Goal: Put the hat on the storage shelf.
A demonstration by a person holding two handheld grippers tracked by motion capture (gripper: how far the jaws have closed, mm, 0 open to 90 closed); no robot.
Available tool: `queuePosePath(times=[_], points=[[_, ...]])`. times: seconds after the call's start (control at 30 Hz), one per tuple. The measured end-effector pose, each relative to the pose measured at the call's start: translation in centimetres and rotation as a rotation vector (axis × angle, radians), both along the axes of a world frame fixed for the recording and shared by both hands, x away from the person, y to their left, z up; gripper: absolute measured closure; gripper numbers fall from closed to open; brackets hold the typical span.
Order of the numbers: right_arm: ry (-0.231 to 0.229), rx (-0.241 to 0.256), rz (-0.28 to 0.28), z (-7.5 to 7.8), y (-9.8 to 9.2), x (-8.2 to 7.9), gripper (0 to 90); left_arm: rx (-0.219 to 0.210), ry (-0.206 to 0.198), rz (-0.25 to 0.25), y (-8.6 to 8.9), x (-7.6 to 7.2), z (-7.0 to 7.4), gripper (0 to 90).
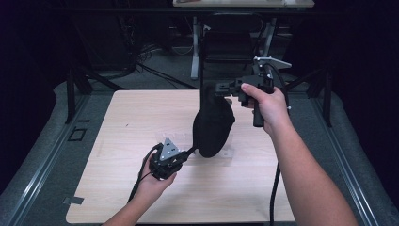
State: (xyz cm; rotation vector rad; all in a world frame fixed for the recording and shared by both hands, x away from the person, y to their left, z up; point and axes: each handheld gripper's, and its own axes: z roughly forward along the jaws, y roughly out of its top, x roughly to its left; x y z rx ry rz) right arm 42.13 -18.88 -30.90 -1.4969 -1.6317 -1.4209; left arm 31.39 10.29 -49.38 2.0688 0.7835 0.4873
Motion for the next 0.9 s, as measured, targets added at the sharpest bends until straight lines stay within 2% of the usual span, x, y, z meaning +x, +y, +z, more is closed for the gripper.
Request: queuePosePath(times=[0.33,0.4,0.43,0.5,0.9], points=[[-0.006,-0.032,0.000,-0.3,-0.5,-0.2,76.1,-0.003,-0.005,0.001,0.2,-0.1,-0.2,85.8],[0.011,-0.061,-0.032,-0.8,-0.5,0.0,76.2,0.000,-0.005,-0.003,0.1,-0.1,-0.2,85.9],[0.023,-0.060,-0.030,-1.2,-0.3,0.1,76.2,0.003,-0.006,-0.005,0.1,-0.1,-0.1,85.9],[0.035,-0.055,0.012,-1.9,0.4,0.3,76.9,0.004,-0.006,-0.002,0.1,-0.2,-0.2,85.9],[0.029,-0.053,0.061,-1.8,3.1,0.5,78.8,-0.004,0.002,0.012,0.8,-0.1,-0.6,86.1]])
